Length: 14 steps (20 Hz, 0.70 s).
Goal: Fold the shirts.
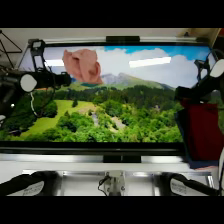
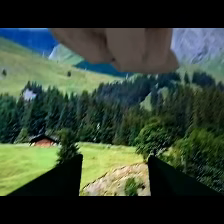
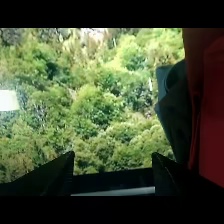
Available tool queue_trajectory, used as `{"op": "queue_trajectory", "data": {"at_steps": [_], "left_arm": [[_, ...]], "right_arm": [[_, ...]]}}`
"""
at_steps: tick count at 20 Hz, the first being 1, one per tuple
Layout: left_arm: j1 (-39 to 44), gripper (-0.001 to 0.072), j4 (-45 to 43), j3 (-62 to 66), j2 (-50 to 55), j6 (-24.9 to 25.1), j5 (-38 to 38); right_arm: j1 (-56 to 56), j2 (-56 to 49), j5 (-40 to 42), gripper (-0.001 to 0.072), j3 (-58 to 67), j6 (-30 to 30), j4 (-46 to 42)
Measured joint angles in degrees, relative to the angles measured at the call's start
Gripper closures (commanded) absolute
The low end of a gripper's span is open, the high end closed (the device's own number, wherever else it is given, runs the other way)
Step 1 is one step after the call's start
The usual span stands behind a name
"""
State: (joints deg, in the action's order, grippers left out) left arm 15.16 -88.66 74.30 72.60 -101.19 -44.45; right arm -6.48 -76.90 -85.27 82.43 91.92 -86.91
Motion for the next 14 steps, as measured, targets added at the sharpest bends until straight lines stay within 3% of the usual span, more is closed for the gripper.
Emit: {"op": "queue_trajectory", "data": {"at_steps": [3,6,7,8,14], "left_arm": [[-2.0,0.0151,2.0,5.1,8.2,-1.8,5.2],[-4.5,0.0138,6.9,16.2,21.4,-2.1,2.8],[-5.2,0.005,9.5,20.5,26.2,-1.2,1.0],[-5.7,0.0014,12.0,24.4,30.5,-0.2,0.0],[-6.7,0.0027,24.4,38.3,47.5,2.5,-3.2]], "right_arm": [[0.0,0.0,3.3,0.0114,0.0,0.4,1.2],[0.0,0.0,5.6,0.0114,0.0,0.4,3.7],[0.0,0.0,6.2,0.0114,0.0,0.5,4.5],[0.0,0.0,6.4,0.0114,0.0,0.5,5.1],[0.0,0.0,7.4,0.0114,0.0,0.6,7.0]]}}
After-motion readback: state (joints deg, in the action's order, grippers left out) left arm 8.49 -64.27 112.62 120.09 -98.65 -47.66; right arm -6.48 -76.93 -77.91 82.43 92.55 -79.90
